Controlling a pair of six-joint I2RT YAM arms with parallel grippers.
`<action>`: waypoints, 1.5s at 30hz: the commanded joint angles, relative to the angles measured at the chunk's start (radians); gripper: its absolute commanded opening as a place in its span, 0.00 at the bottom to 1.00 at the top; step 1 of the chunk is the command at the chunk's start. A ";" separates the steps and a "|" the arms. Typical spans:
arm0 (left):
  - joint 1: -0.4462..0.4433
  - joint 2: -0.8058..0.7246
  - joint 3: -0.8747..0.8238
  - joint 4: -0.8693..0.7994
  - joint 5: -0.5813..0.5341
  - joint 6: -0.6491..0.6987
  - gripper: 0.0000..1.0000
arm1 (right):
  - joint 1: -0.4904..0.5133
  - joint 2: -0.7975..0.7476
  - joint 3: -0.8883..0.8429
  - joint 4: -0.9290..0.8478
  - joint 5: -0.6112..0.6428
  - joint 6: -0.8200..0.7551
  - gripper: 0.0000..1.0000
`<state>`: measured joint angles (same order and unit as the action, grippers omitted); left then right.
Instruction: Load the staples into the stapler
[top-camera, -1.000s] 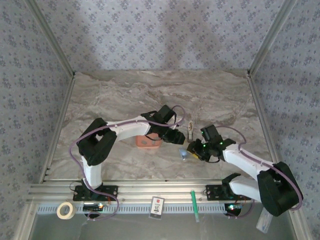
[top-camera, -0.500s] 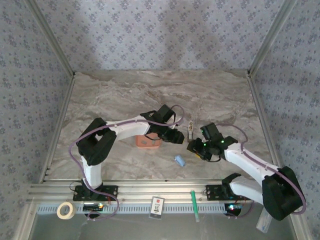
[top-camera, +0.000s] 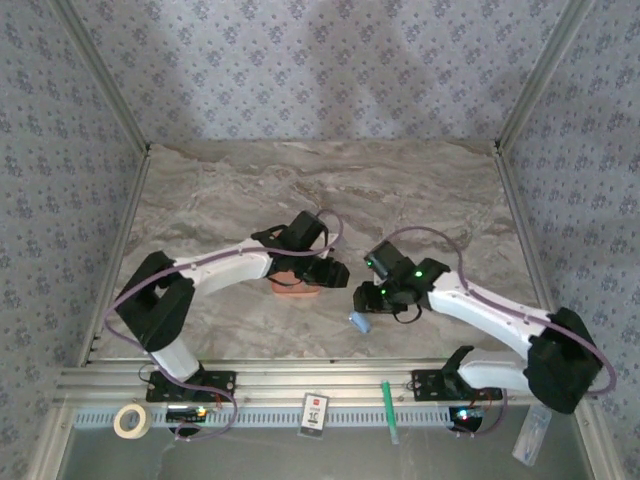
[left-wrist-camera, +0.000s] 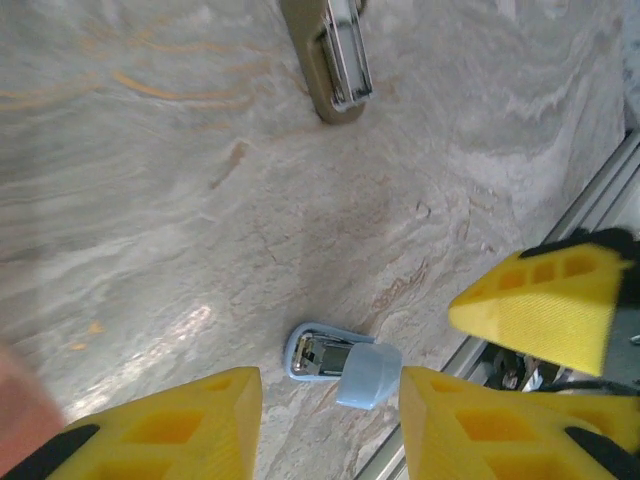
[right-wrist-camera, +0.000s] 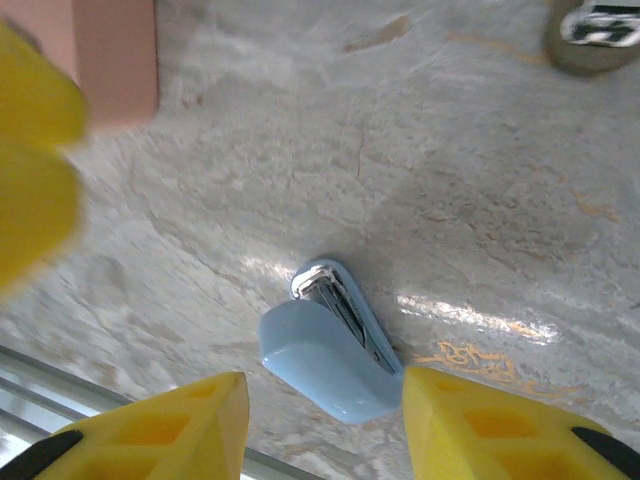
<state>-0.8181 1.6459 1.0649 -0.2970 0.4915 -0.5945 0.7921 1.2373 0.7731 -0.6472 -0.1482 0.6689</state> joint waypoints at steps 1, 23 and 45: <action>0.033 -0.075 -0.050 0.035 -0.053 -0.048 0.41 | 0.058 0.081 0.073 -0.112 0.070 -0.129 0.45; 0.217 -0.304 -0.239 0.012 -0.106 -0.050 0.42 | 0.133 0.335 0.221 -0.177 0.124 -0.265 0.38; 0.220 -0.314 -0.246 0.006 -0.118 -0.039 0.41 | 0.122 0.504 0.248 -0.248 0.085 -0.235 0.14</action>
<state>-0.6064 1.3674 0.8276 -0.2699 0.3893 -0.6521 0.9157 1.6787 1.0481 -0.8597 -0.0441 0.4110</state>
